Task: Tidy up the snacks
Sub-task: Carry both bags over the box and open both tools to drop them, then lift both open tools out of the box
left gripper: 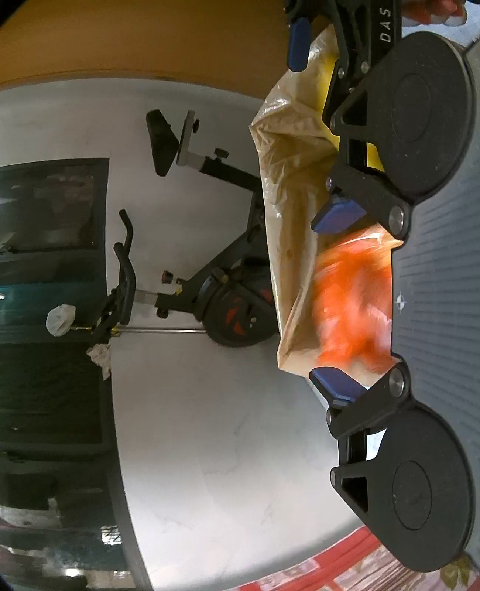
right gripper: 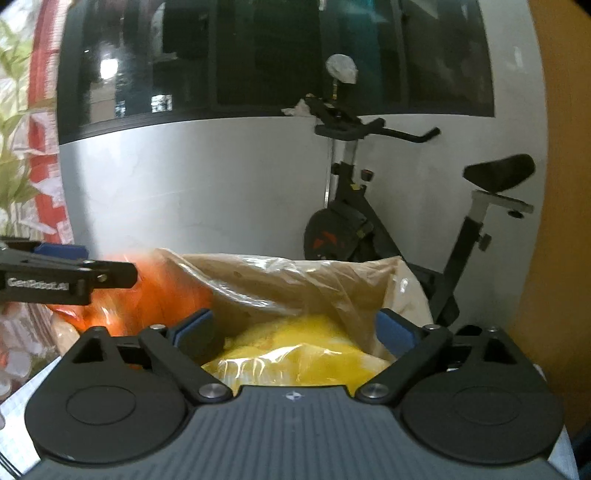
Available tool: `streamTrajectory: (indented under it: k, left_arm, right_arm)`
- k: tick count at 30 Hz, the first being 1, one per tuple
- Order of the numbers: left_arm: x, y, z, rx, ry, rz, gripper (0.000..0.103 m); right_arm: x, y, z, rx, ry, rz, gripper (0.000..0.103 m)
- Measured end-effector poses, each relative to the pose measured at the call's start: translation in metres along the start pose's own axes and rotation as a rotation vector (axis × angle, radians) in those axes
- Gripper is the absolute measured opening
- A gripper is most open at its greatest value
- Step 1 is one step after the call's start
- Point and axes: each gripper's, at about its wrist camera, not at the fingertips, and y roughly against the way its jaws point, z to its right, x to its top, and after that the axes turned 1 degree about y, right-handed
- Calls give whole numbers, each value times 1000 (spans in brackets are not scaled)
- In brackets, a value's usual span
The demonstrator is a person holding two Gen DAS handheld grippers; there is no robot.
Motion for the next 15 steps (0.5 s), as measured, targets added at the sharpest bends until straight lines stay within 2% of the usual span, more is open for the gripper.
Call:
streamTrajectory:
  k: [7, 15]
  left_arm:
    - [6, 15, -10, -4, 26, -16, 81]
    - [16, 61, -35, 9, 86, 31, 81]
  right_arm:
    - [7, 25, -3, 21, -21, 34, 98]
    - [24, 66, -4, 39, -104, 81, 98]
